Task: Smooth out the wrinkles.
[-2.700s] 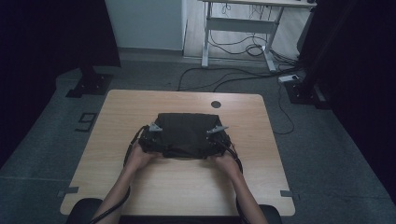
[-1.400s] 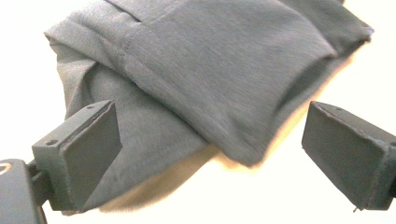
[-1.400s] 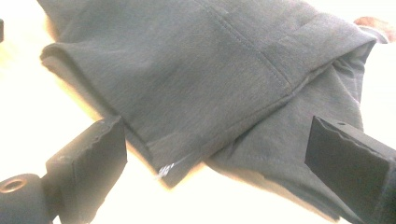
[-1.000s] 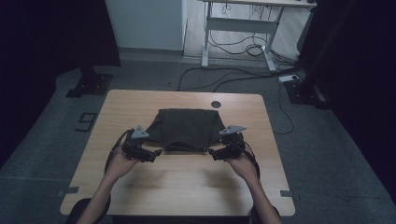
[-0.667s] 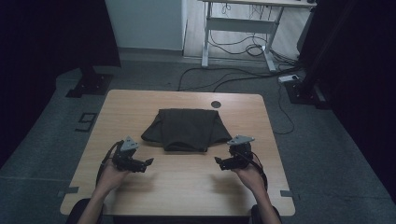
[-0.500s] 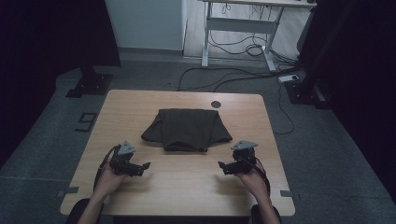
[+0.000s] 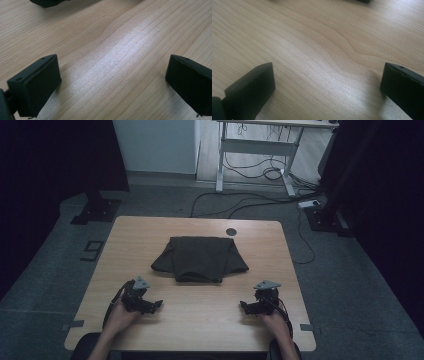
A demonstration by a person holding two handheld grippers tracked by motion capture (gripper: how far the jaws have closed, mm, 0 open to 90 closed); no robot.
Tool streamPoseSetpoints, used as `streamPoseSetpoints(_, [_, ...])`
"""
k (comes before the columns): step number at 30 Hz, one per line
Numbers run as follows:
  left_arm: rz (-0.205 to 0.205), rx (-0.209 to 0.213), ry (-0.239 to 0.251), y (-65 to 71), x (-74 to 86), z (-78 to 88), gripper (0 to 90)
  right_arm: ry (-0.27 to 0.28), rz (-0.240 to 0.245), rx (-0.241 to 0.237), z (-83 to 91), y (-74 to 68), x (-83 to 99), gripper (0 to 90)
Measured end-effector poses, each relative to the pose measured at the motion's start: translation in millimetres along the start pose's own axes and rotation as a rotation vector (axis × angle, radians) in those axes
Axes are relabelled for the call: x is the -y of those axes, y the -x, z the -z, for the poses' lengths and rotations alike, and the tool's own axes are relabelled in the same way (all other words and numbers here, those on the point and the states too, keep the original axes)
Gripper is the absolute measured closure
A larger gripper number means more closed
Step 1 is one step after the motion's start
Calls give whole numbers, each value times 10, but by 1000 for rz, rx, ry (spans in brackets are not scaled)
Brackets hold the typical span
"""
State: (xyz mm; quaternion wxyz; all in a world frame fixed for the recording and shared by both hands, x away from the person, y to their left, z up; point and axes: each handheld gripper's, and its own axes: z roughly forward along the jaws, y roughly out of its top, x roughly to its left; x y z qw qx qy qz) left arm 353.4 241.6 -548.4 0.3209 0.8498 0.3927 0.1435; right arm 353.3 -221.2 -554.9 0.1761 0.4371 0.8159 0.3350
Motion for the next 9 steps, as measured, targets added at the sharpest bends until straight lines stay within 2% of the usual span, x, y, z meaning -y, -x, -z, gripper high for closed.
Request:
streamPoseSetpoints(2, [-2, -1, -2, -1, 0, 1, 0, 21, -8, 7, -18, -3, 6, 0])
streamPoseSetpoints(9, [11, -12, -4, 4, 0, 2, 0, 21, -9, 8, -19, -3, 7, 0])
